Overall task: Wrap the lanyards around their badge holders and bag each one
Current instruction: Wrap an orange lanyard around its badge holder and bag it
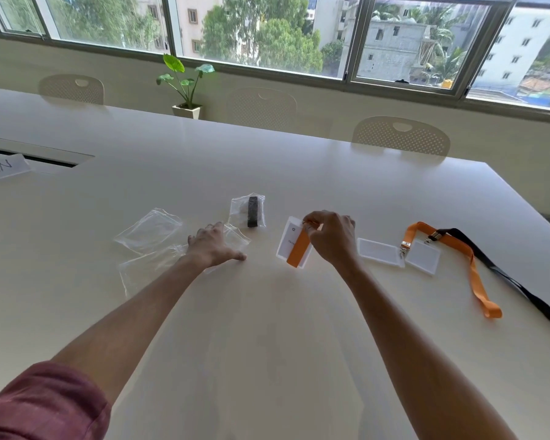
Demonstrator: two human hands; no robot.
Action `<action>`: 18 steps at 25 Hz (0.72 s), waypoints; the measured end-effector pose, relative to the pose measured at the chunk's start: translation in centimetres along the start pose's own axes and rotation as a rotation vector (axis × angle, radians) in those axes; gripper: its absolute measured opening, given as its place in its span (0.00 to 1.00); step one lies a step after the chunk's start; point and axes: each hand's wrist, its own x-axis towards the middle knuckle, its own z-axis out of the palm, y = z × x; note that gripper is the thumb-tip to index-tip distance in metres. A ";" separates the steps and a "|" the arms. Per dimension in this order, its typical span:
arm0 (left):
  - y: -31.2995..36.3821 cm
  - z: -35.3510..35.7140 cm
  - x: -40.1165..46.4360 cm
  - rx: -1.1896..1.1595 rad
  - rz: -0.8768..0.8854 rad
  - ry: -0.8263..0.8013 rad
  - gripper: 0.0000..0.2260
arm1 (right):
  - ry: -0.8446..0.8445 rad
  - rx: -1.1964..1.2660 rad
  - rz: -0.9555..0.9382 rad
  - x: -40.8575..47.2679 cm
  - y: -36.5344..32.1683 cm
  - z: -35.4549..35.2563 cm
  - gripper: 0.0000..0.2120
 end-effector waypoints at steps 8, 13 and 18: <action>0.8 0.2 0.2 -0.023 -0.015 0.095 0.41 | 0.238 -0.228 -0.466 -0.3 1.0 1.3 0.05; 1.3 0.5 -0.4 -0.054 0.113 0.188 0.40 | 0.342 -0.258 -0.580 0.0 1.2 2.3 0.05; 2.7 0.0 -1.2 -0.127 0.393 0.332 0.40 | 0.444 -0.266 -0.658 0.4 1.1 2.8 0.06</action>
